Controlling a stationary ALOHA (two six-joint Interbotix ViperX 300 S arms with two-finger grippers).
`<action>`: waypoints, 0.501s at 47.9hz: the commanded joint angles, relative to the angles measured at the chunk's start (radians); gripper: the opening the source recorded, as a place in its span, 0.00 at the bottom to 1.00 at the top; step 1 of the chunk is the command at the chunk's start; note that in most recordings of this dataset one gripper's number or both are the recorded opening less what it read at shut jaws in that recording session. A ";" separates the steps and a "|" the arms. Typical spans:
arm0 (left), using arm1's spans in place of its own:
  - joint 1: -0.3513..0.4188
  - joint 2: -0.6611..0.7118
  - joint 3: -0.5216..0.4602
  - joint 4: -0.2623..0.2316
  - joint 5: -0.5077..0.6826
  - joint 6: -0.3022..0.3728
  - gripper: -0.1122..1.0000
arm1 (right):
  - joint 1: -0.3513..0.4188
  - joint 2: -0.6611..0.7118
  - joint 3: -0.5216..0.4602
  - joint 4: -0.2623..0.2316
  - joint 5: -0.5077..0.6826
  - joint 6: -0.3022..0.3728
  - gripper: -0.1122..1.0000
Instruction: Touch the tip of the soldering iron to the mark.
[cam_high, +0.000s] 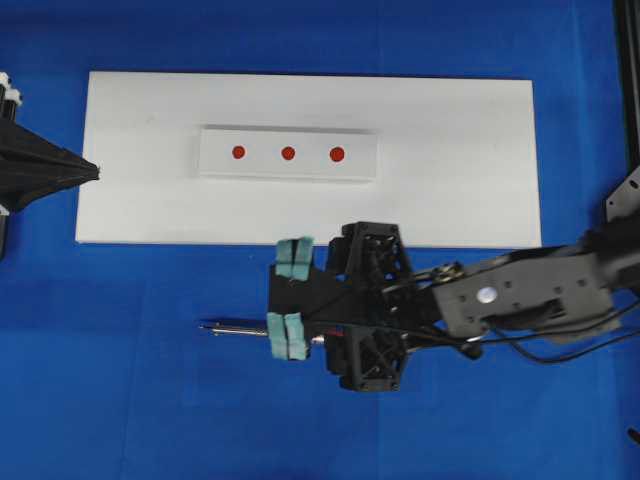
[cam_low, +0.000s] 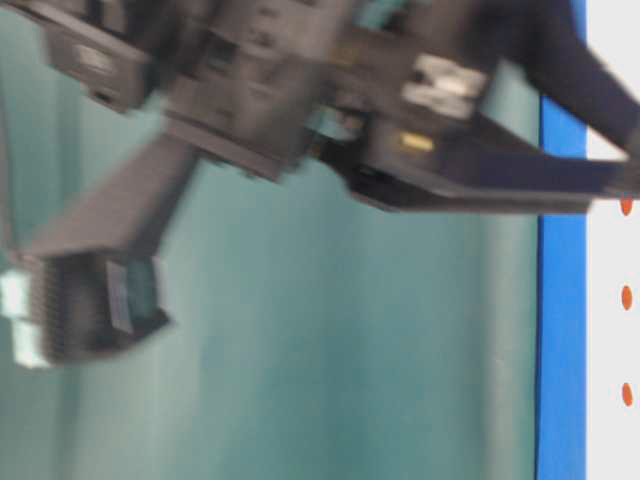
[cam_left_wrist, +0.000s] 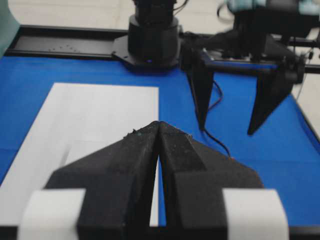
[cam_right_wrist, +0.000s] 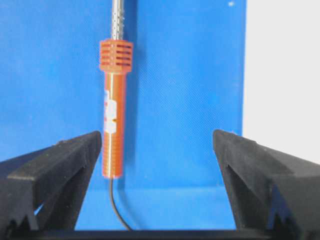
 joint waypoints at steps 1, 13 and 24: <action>0.002 0.002 -0.012 0.002 -0.005 -0.002 0.10 | 0.003 -0.046 -0.021 -0.002 0.008 0.000 0.84; 0.000 0.002 -0.009 0.002 -0.005 -0.002 0.10 | -0.038 -0.046 -0.018 -0.005 0.009 -0.014 0.84; 0.000 0.005 -0.009 0.002 -0.005 -0.002 0.10 | -0.164 -0.051 -0.017 -0.005 0.009 -0.104 0.84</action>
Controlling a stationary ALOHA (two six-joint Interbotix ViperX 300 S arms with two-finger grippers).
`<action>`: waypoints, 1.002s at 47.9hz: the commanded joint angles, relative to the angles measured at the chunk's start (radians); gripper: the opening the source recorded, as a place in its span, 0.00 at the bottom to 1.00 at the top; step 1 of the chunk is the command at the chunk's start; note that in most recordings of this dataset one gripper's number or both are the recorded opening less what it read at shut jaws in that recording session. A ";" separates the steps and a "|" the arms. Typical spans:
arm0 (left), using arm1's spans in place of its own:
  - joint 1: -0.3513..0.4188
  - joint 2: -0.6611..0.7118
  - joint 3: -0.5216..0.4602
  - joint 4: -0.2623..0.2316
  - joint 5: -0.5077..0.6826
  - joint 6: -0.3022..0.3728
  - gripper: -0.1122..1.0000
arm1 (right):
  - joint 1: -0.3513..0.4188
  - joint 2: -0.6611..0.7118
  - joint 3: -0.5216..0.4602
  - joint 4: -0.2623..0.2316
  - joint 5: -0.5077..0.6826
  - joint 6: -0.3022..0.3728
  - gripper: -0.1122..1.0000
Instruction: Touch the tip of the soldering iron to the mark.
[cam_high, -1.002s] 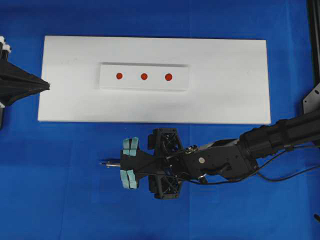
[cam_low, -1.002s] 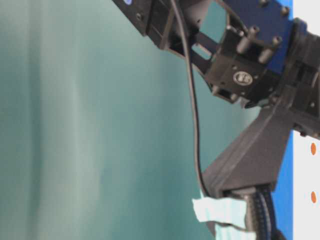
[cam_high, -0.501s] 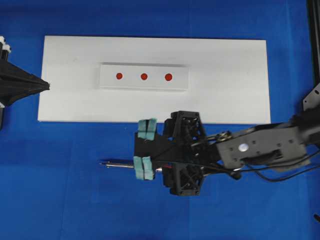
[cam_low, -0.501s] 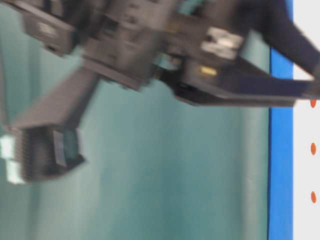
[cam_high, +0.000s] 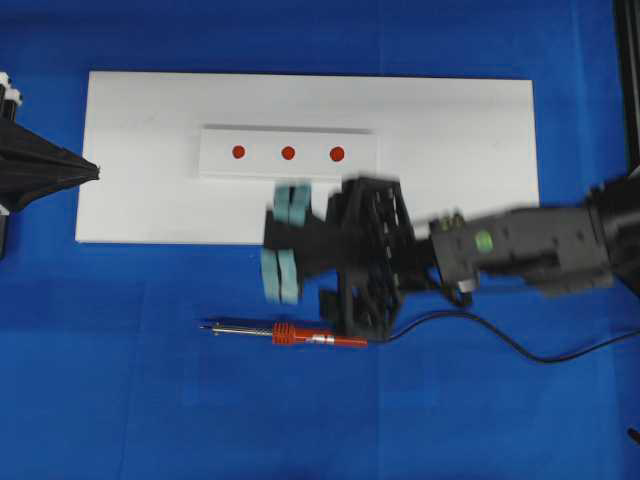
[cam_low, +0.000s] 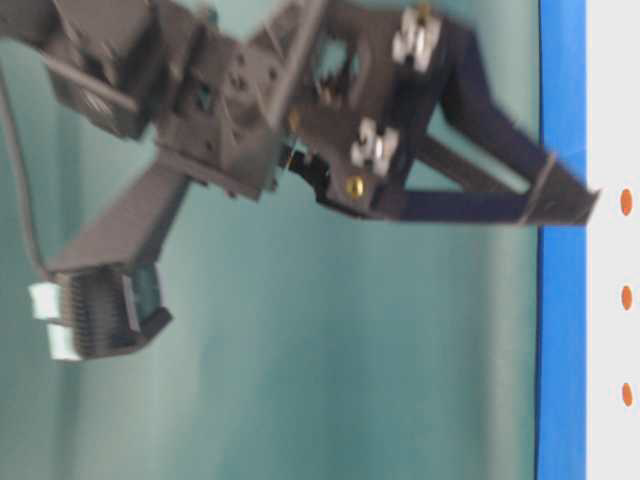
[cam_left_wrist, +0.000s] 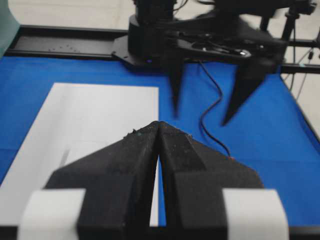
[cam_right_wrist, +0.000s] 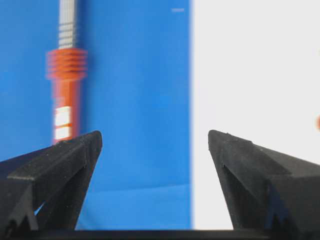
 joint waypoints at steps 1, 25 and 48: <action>0.000 0.005 -0.009 0.002 -0.005 -0.002 0.10 | -0.055 -0.034 -0.018 -0.003 -0.005 -0.037 0.83; 0.000 0.005 -0.009 0.002 0.002 -0.018 0.10 | -0.143 -0.121 0.051 -0.003 -0.009 -0.092 0.83; 0.000 0.002 -0.009 0.002 0.005 -0.018 0.10 | -0.144 -0.537 0.377 0.000 -0.098 -0.080 0.83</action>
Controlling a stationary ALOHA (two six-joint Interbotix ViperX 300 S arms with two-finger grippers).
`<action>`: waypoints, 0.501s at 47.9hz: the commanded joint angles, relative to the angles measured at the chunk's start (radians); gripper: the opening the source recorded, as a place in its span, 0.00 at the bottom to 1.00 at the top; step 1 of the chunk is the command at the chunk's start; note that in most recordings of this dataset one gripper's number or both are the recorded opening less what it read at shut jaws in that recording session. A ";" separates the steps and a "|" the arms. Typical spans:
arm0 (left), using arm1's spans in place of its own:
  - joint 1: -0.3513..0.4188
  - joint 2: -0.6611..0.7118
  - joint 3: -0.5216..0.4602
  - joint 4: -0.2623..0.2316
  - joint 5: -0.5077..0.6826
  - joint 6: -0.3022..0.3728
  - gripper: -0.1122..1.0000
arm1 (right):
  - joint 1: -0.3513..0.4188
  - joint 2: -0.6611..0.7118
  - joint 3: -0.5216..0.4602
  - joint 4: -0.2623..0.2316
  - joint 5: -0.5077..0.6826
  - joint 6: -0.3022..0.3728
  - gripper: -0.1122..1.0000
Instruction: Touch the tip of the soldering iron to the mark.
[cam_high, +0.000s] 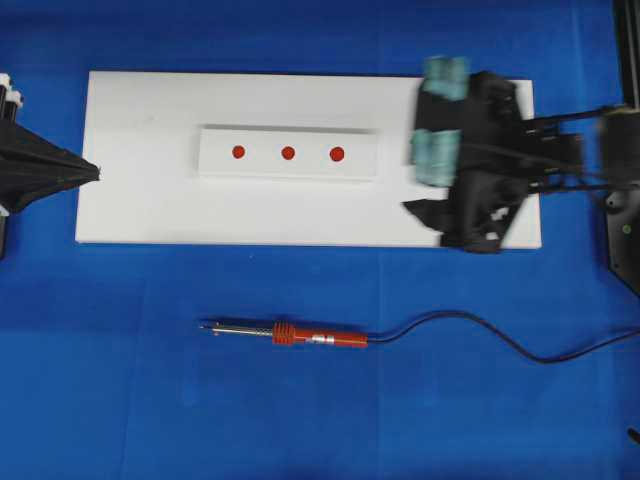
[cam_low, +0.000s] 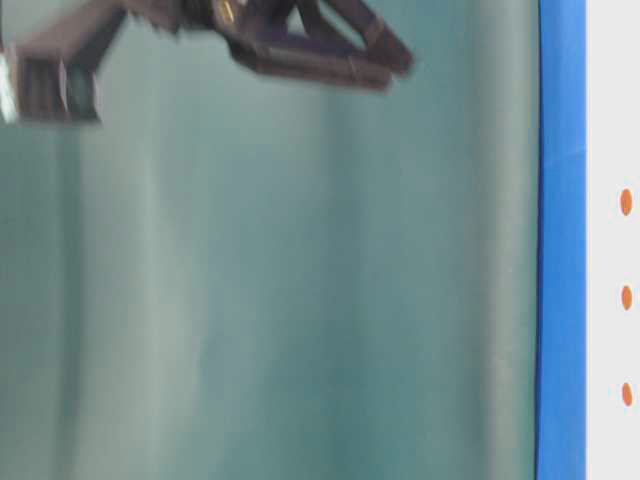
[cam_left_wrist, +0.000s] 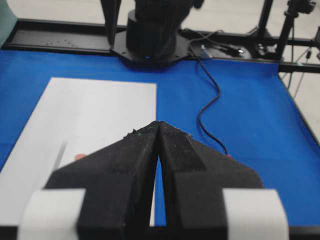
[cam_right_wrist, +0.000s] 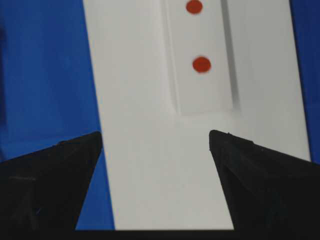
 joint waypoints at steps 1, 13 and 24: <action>0.000 0.006 -0.009 0.002 -0.006 0.000 0.10 | 0.002 -0.109 0.049 0.000 -0.023 0.005 0.83; 0.000 0.003 -0.009 0.002 -0.005 0.000 0.10 | 0.002 -0.376 0.192 -0.003 -0.028 0.017 0.83; 0.000 0.006 -0.009 0.002 -0.006 0.000 0.10 | 0.000 -0.591 0.325 -0.005 -0.048 0.017 0.82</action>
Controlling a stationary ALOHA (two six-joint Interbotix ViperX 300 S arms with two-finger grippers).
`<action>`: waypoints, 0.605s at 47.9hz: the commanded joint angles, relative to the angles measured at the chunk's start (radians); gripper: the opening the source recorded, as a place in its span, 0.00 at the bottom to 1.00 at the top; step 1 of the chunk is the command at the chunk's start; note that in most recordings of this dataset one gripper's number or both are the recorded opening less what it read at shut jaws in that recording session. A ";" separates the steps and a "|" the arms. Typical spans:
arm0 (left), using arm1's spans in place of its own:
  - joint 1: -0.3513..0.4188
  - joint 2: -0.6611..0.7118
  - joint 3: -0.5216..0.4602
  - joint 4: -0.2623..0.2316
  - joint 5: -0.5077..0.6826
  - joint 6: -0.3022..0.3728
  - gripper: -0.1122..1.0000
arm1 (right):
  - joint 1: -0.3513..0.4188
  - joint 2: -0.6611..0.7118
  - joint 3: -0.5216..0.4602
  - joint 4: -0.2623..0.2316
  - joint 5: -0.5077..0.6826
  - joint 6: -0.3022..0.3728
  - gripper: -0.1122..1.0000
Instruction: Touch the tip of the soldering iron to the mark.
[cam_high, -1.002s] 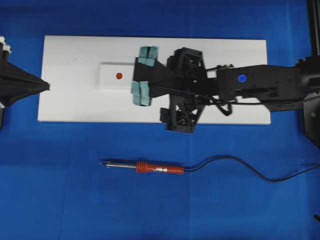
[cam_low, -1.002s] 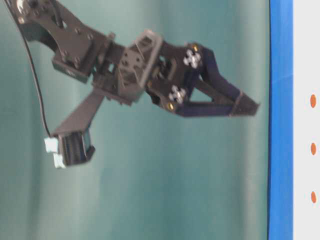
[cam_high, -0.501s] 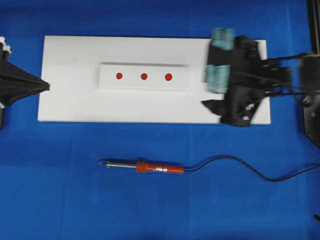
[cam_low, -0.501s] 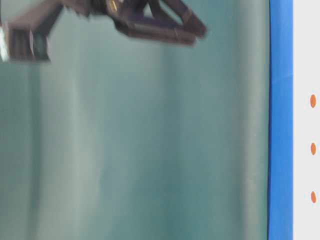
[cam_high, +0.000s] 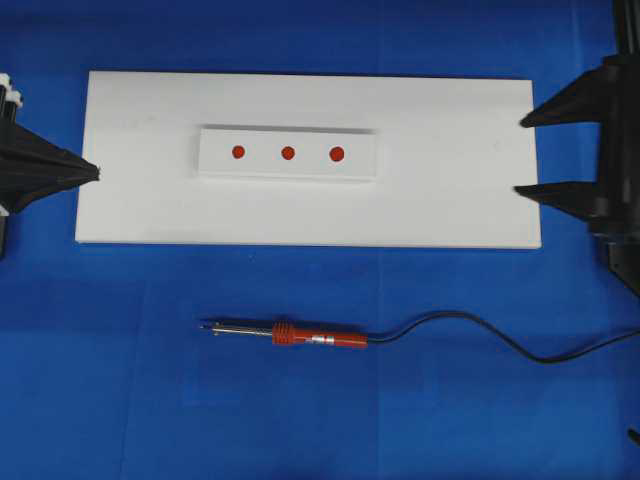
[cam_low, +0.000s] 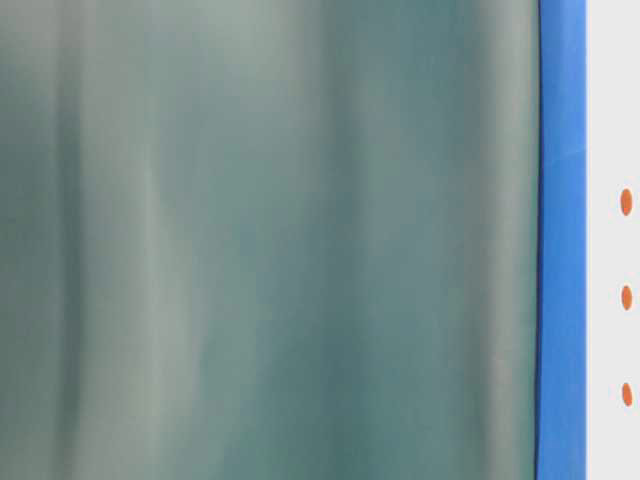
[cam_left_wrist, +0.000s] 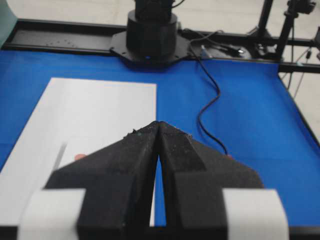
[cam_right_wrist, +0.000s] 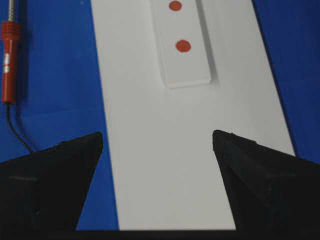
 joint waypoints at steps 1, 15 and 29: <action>0.000 0.006 -0.009 0.002 -0.006 0.002 0.10 | 0.000 -0.072 0.034 -0.005 -0.026 0.002 0.82; 0.000 0.006 -0.009 0.002 -0.011 0.002 0.10 | -0.002 -0.253 0.198 -0.014 -0.132 0.002 0.80; 0.000 0.003 -0.009 0.002 -0.011 0.002 0.10 | -0.018 -0.278 0.282 -0.025 -0.216 0.002 0.79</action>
